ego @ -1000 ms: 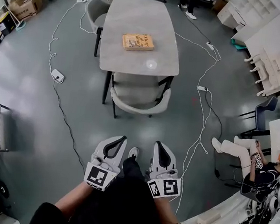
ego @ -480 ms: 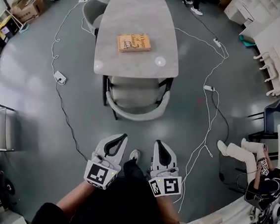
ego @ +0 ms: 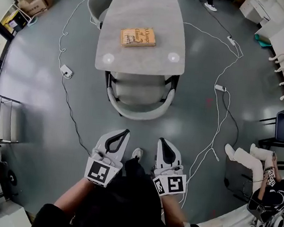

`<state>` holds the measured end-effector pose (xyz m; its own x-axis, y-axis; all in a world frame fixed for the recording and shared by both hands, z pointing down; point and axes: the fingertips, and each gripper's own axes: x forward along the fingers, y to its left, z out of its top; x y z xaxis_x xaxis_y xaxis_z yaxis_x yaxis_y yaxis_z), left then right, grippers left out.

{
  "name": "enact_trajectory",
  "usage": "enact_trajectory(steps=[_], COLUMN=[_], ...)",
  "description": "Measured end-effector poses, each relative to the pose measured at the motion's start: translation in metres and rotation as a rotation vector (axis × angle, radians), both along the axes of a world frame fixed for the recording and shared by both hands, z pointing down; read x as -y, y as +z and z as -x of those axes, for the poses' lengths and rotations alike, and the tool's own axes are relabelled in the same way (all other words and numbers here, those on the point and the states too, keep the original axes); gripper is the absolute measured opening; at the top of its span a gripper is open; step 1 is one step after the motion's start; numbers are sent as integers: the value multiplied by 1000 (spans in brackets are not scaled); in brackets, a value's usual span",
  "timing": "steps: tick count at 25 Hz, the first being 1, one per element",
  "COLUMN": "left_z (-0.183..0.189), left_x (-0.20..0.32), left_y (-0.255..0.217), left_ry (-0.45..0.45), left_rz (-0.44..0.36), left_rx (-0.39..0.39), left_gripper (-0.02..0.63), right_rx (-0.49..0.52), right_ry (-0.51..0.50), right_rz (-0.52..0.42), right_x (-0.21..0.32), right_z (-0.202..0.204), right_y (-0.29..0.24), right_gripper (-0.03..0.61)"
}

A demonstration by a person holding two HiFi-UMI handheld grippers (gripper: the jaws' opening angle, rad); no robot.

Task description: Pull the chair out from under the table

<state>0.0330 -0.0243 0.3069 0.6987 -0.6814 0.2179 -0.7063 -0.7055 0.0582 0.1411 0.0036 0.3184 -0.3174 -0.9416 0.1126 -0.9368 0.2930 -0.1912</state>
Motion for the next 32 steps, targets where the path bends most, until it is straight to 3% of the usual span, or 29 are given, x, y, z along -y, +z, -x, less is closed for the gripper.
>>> enact_trajectory(steps=[12, 25, 32], left_z=[-9, -6, -2], left_x=[7, 39, 48], left_y=[29, 77, 111], left_ry=[6, 4, 95], left_rz=[46, 135, 112], left_rx=[50, 13, 114], left_gripper=[9, 9, 11], right_rx=[-31, -75, -129], right_ry=[14, -12, -77], right_rz=[62, 152, 208], right_x=[11, 34, 47], right_z=[-17, -2, 16], right_y=[28, 70, 99], right_gripper=[16, 18, 18])
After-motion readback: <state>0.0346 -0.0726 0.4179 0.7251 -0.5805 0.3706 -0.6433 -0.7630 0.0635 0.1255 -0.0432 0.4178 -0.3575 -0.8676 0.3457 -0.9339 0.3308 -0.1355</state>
